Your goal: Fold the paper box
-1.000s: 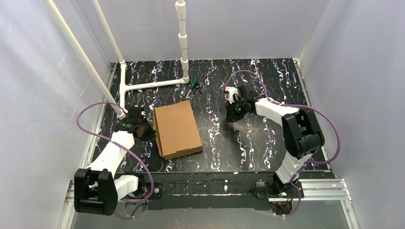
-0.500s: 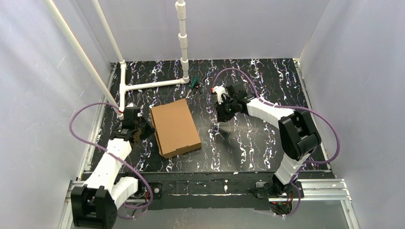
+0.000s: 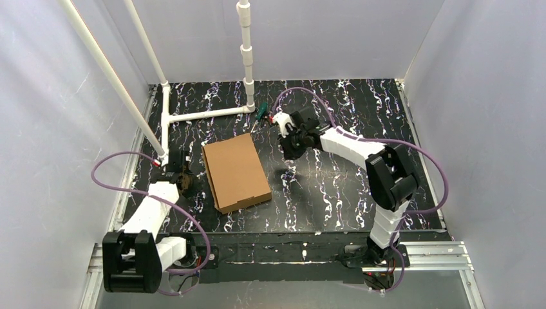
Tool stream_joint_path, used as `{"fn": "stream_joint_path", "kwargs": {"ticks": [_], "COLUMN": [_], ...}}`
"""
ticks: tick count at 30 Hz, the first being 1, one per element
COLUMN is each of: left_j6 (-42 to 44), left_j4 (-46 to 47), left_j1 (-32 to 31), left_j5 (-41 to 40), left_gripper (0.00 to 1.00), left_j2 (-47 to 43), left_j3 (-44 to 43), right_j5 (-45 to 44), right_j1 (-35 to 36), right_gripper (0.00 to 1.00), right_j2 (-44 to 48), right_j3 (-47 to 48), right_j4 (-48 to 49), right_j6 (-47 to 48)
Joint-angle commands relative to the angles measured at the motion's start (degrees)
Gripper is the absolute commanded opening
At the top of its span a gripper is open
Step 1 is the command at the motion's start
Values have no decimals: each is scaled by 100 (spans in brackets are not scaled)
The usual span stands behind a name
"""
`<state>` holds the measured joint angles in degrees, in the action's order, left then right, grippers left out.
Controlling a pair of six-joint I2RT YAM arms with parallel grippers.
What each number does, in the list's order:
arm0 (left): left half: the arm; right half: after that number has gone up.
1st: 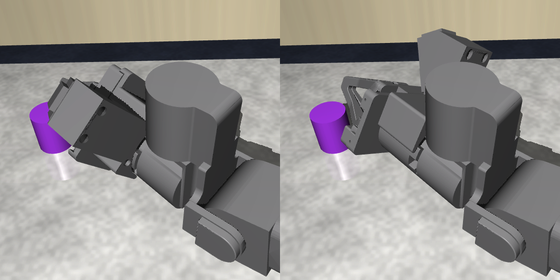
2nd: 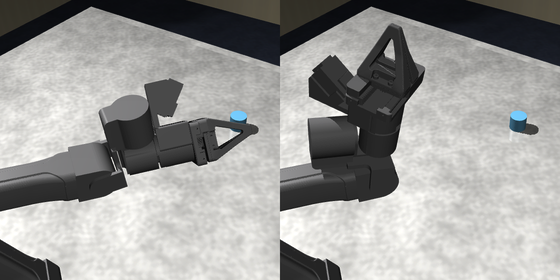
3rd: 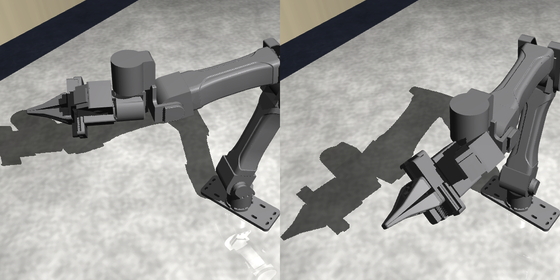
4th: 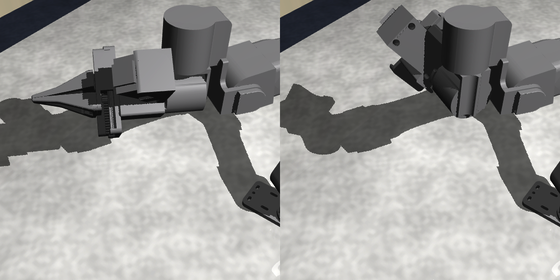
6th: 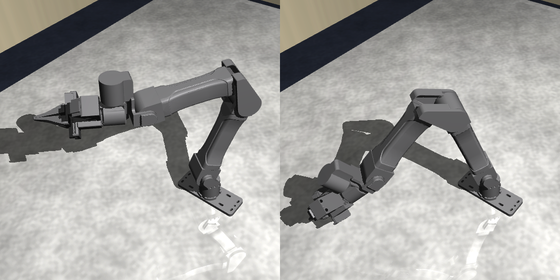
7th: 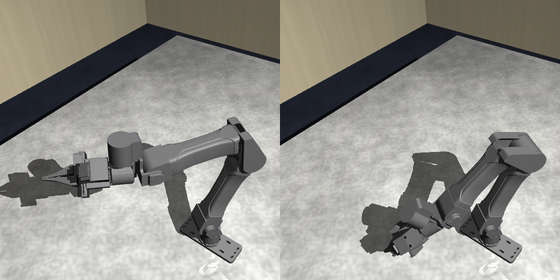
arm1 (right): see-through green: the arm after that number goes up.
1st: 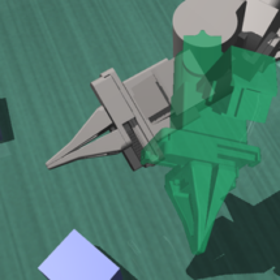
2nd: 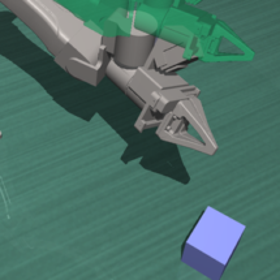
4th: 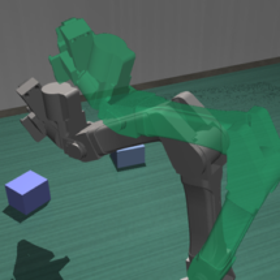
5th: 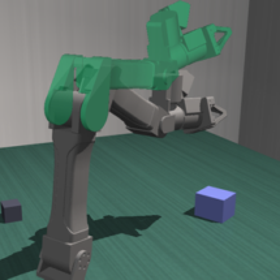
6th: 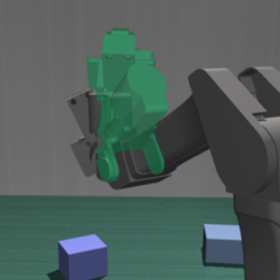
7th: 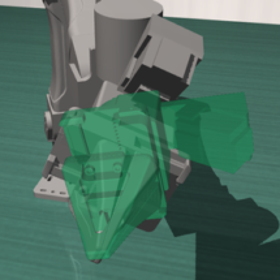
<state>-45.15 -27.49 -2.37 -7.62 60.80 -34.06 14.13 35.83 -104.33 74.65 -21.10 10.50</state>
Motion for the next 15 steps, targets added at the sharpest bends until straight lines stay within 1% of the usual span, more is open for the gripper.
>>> {"fn": "stream_joint_path", "kwargs": {"ticks": [1,4,7,9,12,14,15], "left_j6": [103,321,340,339,311,254,223], "left_j4": [777,1632,2229,2377,2595,2709,2847], "left_j1": [55,53,-21,-203,-618,-970,-1207], "left_j5": [917,1999,2906,3145,3251,3243,3234], "left_gripper": [0,0,0,0,0,0,0], "left_j2": [439,824,1070,1210,1316,1426,1573], "left_j3": [183,148,115,21,-142,-352,-502], "right_j5": [-304,-576,-866,-852,-760,-689,-462], "right_j1": [331,687,1064,1217,1268,1240,1198], "right_gripper": [21,19,19,19,18,18,18], "right_j2": [-335,-618,-813,-834,-672,-436,-231], "right_j3": [481,707,734,666,440,191,-21], "right_j4": [-155,-284,-327,-333,-284,-213,-87], "right_j6": [111,142,208,245,244,226,152]}}
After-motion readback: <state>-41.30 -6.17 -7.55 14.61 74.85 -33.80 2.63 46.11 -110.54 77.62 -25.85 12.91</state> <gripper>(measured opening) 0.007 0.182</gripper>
